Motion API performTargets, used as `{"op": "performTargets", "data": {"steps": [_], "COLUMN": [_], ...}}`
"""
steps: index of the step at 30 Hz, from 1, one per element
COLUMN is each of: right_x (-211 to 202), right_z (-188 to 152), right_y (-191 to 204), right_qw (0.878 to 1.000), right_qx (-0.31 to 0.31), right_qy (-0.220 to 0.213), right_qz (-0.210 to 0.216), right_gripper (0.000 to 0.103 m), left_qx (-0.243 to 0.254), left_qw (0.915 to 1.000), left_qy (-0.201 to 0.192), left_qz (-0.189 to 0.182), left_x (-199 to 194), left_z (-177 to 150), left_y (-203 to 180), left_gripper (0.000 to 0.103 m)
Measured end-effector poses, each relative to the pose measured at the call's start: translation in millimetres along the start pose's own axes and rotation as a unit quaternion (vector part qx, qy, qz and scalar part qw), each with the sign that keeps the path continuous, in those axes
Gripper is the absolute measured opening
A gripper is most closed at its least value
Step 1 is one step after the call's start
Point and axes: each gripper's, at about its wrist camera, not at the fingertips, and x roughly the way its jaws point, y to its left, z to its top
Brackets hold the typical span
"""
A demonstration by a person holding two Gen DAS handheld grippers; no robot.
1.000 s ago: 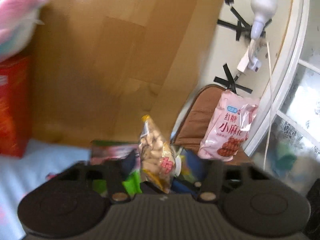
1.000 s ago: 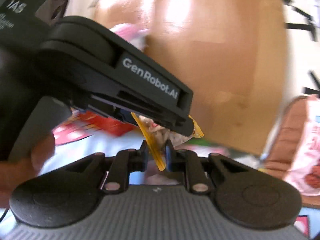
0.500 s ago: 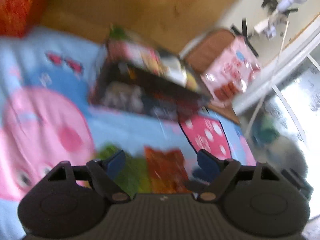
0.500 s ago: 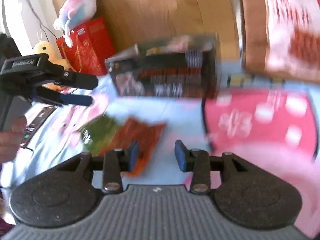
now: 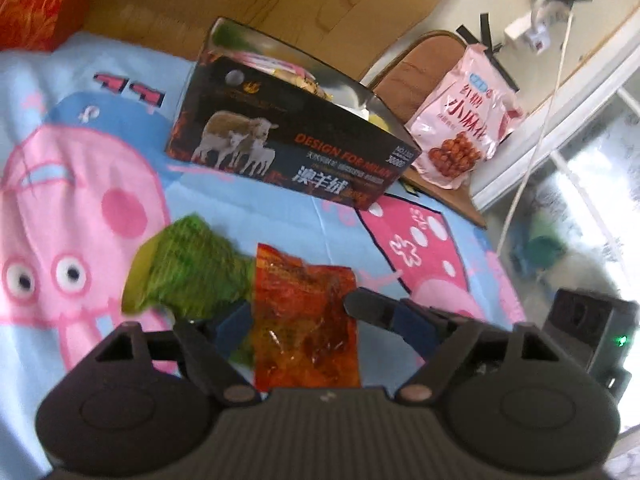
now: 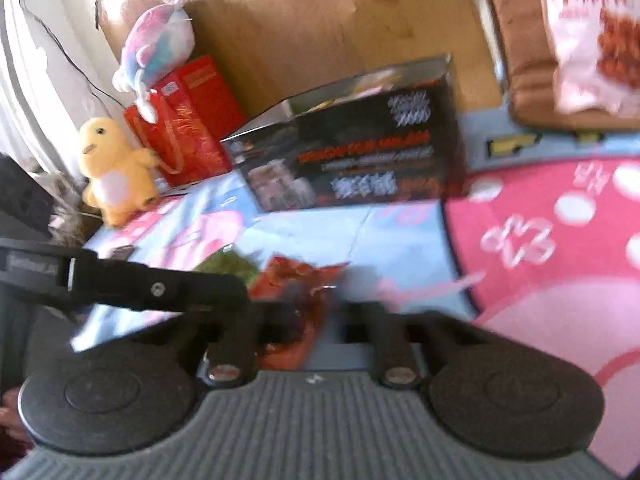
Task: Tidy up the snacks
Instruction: 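Grasp the orange packet with the right tool and drop it into the box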
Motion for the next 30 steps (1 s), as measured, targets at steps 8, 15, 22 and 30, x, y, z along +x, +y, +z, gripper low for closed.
{"op": "performTargets", "data": {"steps": [8,15,22,30], "right_x": [-34.6,-45.2,-23.5,11.7], "right_z": [-4.2,47.1,139.3,108.1], "right_y": [5.9,23.8,30.3,12.1], "right_qw": [0.991,0.990,0.988,0.991], "right_qx": [0.094,0.071,0.026,-0.023], "right_qy": [-0.035,-0.081,-0.144,-0.124], "right_qz": [0.086,0.088,0.051,-0.043], "right_gripper": [0.002,0.002,0.003,0.032], "left_qx": [-0.094,-0.051,0.044,0.025], "left_qw": [0.9902,0.9911,0.9901,0.9949], "left_qy": [-0.009,-0.060,-0.126,-0.097], "left_qz": [-0.103,-0.108,-0.046,0.004], "left_x": [-17.9,-39.4,-30.7,-35.3], "left_z": [0.3,51.0,137.3,83.1], "left_y": [29.4,5.9,-33.6,20.3], "left_gripper": [0.093,0.095,0.096,0.095]}}
